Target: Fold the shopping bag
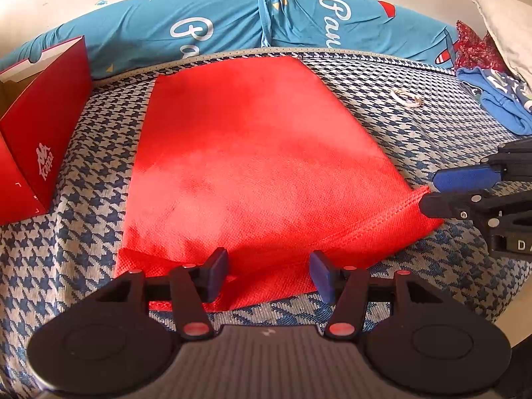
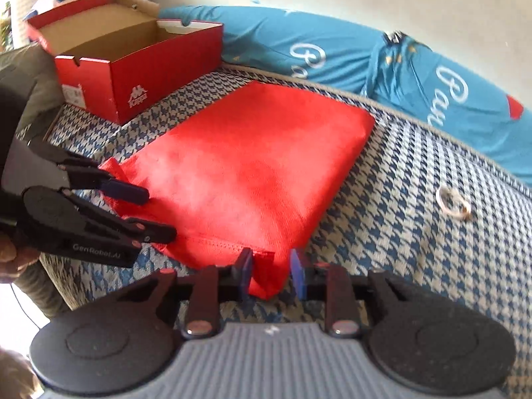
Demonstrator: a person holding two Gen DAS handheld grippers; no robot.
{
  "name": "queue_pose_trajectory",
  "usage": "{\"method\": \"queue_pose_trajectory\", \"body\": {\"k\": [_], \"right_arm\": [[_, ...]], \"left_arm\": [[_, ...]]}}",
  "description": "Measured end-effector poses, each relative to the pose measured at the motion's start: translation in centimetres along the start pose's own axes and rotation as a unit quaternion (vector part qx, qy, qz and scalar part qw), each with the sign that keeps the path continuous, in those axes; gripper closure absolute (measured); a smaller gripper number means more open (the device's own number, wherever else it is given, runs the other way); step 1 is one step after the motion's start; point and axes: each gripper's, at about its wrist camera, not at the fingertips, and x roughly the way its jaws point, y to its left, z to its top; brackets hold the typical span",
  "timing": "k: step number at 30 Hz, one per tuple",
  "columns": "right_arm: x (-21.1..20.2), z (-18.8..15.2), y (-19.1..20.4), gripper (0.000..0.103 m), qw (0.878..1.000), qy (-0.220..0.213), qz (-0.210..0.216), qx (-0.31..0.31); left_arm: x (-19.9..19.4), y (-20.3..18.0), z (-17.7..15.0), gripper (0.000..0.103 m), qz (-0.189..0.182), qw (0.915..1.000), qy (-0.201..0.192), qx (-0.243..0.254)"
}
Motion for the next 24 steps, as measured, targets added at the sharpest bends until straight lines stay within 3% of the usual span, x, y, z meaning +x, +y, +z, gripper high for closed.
{"method": "queue_pose_trajectory", "body": {"k": [4, 14, 19, 24], "right_arm": [[0.3, 0.2, 0.6, 0.094, 1.000, -0.002, 0.018, -0.009], [1.0, 0.8, 2.0, 0.095, 0.998, -0.008, 0.062, -0.030], [3.3, 0.3, 1.7, 0.095, 0.997, 0.030, 0.065, -0.026], [4.1, -0.4, 0.3, 0.096, 0.996, 0.049, 0.079, 0.018]], "left_arm": [[0.0, 0.0, 0.0, 0.049, -0.001, 1.0000, 0.001, 0.001], [0.3, 0.2, 0.0, 0.049, -0.007, 1.0000, 0.001, 0.006], [0.3, 0.5, 0.1, 0.049, -0.019, 0.9998, 0.002, 0.010], [0.2, 1.0, 0.0, 0.048, -0.034, 0.9993, 0.001, 0.016]]}}
